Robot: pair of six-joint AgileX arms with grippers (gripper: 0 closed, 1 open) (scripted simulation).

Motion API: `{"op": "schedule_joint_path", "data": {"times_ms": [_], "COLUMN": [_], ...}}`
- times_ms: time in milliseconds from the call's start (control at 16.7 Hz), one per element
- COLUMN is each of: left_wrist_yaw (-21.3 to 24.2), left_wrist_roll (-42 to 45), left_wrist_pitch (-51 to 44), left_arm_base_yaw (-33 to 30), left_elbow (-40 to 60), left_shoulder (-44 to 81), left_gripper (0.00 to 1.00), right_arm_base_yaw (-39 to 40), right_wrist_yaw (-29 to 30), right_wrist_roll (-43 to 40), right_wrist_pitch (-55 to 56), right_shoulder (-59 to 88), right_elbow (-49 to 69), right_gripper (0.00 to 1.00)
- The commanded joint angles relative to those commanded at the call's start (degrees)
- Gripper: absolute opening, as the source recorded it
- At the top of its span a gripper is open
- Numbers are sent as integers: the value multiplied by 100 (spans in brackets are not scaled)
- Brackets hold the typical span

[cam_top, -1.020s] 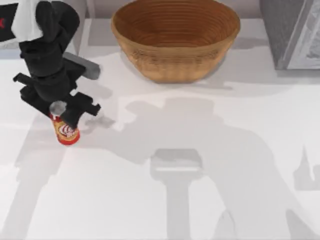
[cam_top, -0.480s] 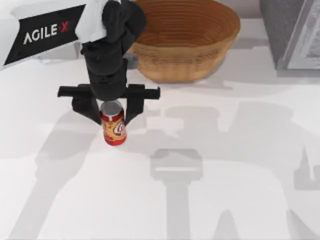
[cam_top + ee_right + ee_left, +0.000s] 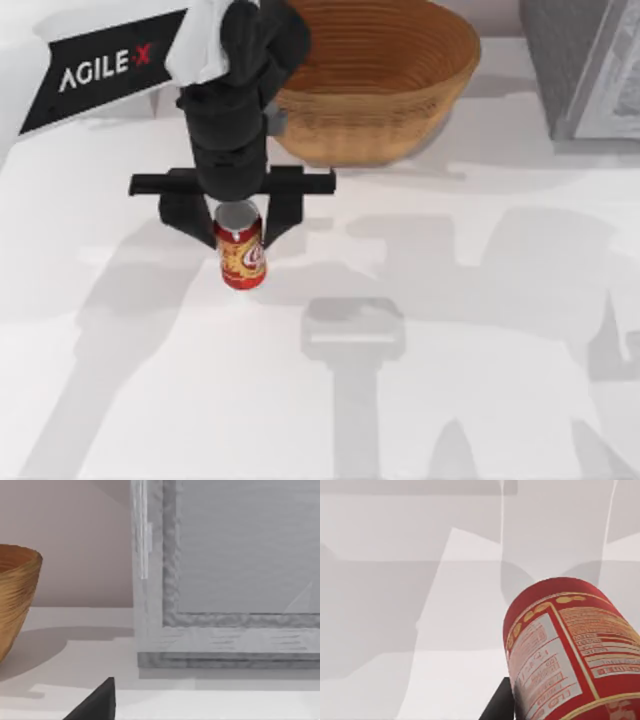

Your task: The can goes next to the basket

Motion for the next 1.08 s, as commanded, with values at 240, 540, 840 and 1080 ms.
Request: {"op": "schedule_joint_path", "data": {"times_ms": [240,540,840,1080], "left_wrist_yaw": [-1,-2,-2,-2], "left_wrist_roll": [-13,-14,-14,-14], "left_wrist_pitch": [128,146,146,146], "left_arm_base_yaw": [-22,-23,-23,-23], "left_elbow": [-94,-102,-102,-102], "left_shoulder": [36,35,35,35], "left_gripper": [0,8,45,75], "right_arm_base_yaw": [0,0,0,0], "right_wrist_yaw": [0,0,0,0], "right_wrist_roll": [0,0,0,0], "right_wrist_pitch": [0,0,0,0], "right_shoulder": [0,0,0,0], "right_elbow": [0,0,0,0], "right_gripper": [100,100,100,100]}}
